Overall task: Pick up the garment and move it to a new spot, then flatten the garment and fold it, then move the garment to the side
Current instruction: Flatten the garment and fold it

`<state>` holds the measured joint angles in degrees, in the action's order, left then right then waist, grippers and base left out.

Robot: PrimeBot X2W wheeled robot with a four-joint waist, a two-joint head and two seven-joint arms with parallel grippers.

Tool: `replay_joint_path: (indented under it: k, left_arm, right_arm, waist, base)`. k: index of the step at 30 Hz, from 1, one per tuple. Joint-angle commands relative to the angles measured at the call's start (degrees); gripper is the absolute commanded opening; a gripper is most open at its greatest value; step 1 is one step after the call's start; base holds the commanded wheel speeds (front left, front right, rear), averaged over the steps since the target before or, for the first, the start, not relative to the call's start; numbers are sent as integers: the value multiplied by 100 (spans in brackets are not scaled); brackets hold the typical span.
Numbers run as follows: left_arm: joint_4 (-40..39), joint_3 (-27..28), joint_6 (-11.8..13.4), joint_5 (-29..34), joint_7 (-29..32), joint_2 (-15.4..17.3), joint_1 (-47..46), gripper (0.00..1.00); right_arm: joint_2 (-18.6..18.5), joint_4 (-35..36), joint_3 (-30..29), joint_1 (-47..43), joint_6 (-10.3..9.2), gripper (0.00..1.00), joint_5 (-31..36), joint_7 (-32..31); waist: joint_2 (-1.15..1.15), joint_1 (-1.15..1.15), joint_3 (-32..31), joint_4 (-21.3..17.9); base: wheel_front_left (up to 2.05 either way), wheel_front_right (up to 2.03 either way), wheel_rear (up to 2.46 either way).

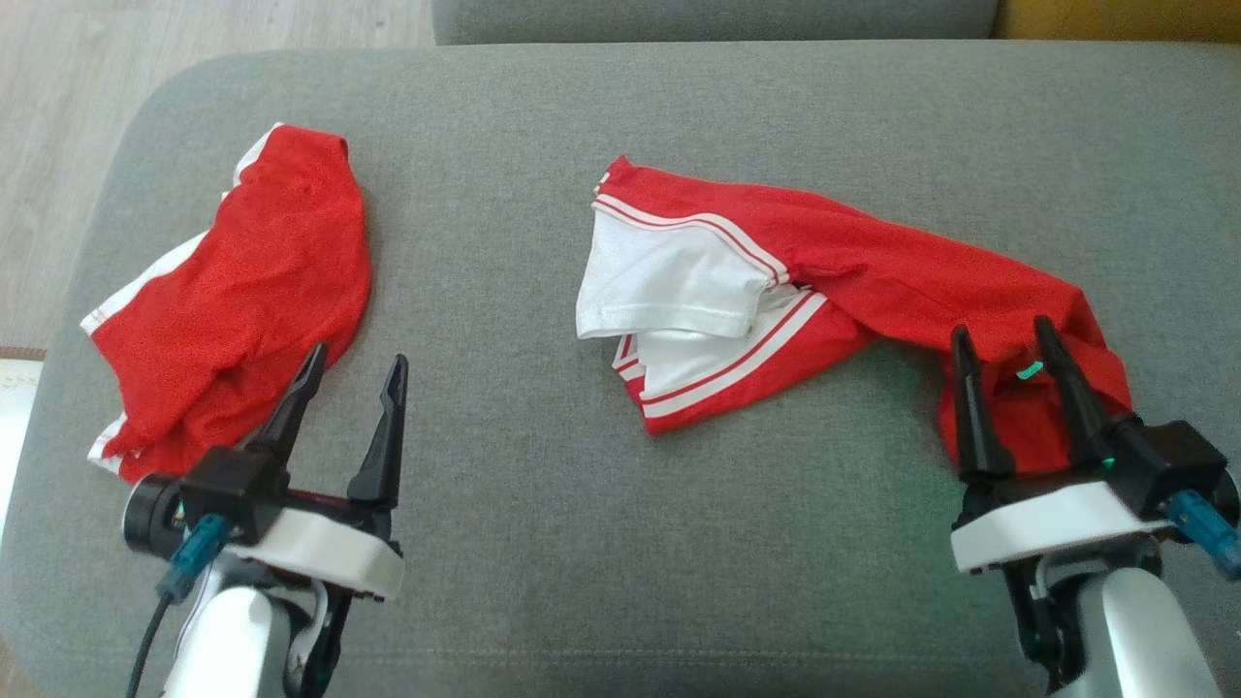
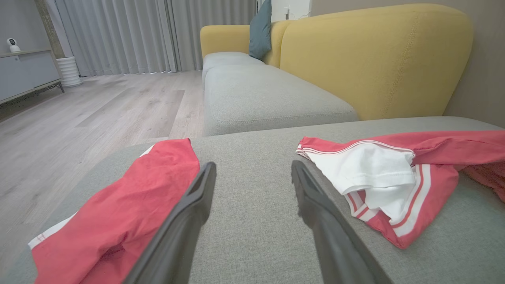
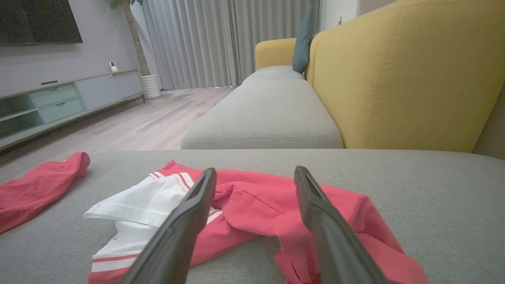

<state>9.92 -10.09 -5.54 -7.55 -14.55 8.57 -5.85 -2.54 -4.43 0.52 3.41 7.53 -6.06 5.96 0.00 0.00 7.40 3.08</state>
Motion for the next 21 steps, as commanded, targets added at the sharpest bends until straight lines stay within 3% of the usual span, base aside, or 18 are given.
replay_joint_path:
  k: [1, 11, 21]
  left_arm:
    - [-151, 235, 11, 56, -45, 78, -127, 100]
    - [-158, 244, 16, 74, -45, 88, -171, 100]
    - [-193, 211, -10, 72, -45, 77, -277, 100]
  right_arm:
    - [-33, 222, 172, 45, -4, 100, -45, -17]
    - [-33, 193, 100, -7, -4, 100, -97, -70]
    - [-33, -576, -461, 77, -4, 100, -182, 27]
  waist:
    - [0, 0, 4, 3]
    - [0, 0, 74, -9]
    - [0, 0, 224, 8]
  base:
    - [0, 0, 0]
    - [0, 0, 0]
    - [0, 0, 0]
